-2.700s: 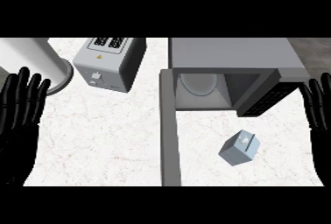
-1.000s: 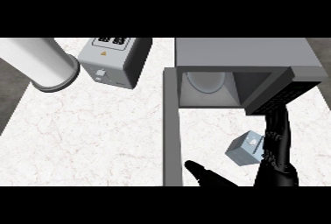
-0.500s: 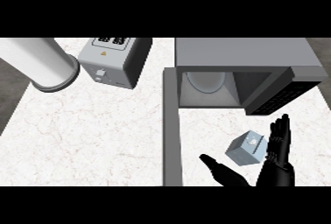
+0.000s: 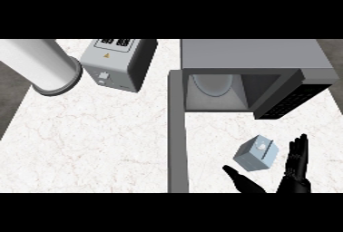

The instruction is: Pick up the milk, place it into the microwave and close the microwave

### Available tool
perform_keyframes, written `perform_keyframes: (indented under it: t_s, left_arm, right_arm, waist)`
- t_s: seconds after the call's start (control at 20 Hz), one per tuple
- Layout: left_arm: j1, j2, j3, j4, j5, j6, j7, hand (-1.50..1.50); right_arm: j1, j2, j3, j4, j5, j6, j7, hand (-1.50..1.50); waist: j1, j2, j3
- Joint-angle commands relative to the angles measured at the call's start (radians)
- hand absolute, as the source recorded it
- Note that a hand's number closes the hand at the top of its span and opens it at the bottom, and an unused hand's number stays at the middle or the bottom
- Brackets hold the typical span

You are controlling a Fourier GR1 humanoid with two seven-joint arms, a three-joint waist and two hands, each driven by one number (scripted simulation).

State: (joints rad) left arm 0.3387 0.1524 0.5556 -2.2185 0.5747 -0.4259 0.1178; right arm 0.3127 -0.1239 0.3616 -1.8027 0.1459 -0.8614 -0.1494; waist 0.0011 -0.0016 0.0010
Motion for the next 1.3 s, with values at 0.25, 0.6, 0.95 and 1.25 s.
perform_keyframes:
  t_s: [0.25,0.6,0.95,1.25]
  left_arm:
    - [0.017,-0.013,0.055,-0.059,0.046,-0.018,0.051,-1.5]
    - [-0.065,0.025,0.068,-0.021,0.068,0.002,0.104,-1.5]
    - [-0.012,-0.006,0.121,-0.012,0.099,-0.085,0.081,-1.5]
    - [0.003,-0.06,0.106,-0.076,0.096,-0.074,0.115,-1.5]
  right_arm:
    - [0.022,0.053,-0.125,0.219,-0.228,0.159,-0.326,-1.5]
    - [-0.02,0.056,-0.225,0.407,-0.287,0.267,-0.478,-1.5]
    - [-0.181,0.068,-0.304,0.589,-0.274,0.255,-0.49,-1.5]
    - [-0.295,0.106,-0.395,0.847,-0.317,0.321,-0.667,-1.5]
  waist:
    - [0.001,0.0,0.0]
    - [-0.001,0.001,0.0]
    - [0.004,0.001,-0.001]
    - [0.005,0.001,0.0]
